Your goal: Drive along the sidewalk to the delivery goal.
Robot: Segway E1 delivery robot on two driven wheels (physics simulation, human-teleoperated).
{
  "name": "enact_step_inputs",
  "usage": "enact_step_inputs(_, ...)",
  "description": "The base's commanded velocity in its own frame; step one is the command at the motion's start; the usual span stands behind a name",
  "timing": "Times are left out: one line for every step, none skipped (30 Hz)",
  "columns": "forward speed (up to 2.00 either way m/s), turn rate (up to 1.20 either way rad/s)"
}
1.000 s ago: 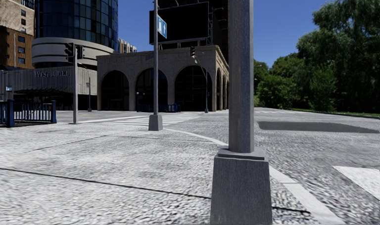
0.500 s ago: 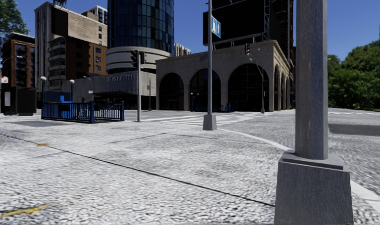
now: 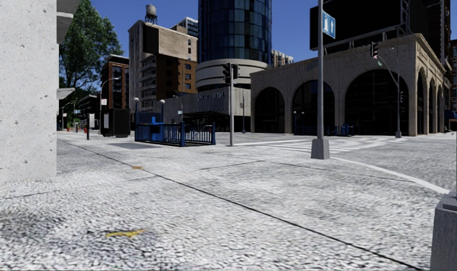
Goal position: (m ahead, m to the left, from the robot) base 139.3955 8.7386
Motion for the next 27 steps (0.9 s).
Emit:
enact_step_inputs(0.00, 0.68)
enact_step_inputs(0.00, 0.68)
enact_step_inputs(0.00, 0.68)
enact_step_inputs(0.00, 0.68)
enact_step_inputs(0.00, 0.69)
enact_step_inputs(0.00, 0.69)
enact_step_inputs(0.00, 0.69)
enact_step_inputs(0.00, 0.69)
enact_step_inputs(0.00, 0.69)
enact_step_inputs(0.24, 0.55)
enact_step_inputs(0.45, 0.37)
enact_step_inputs(0.68, 0.20)
enact_step_inputs(0.68, 0.20)
enact_step_inputs(0.74, 0.07)
enact_step_inputs(0.78, 0.03)
enact_step_inputs(0.85, 0.01)
enact_step_inputs(0.88, 0.00)
enact_step_inputs(0.90, 0.00)
enact_step_inputs(0.90, 0.00)
enact_step_inputs(0.99, 0.00)
enact_step_inputs(1.05, 0.00)
enact_step_inputs(1.17, 0.00)
enact_step_inputs(1.27, 0.00)
enact_step_inputs(1.42, 0.00)
enact_step_inputs(1.59, 0.00)
enact_step_inputs(1.69, 0.00)
enact_step_inputs(1.69, 0.00)
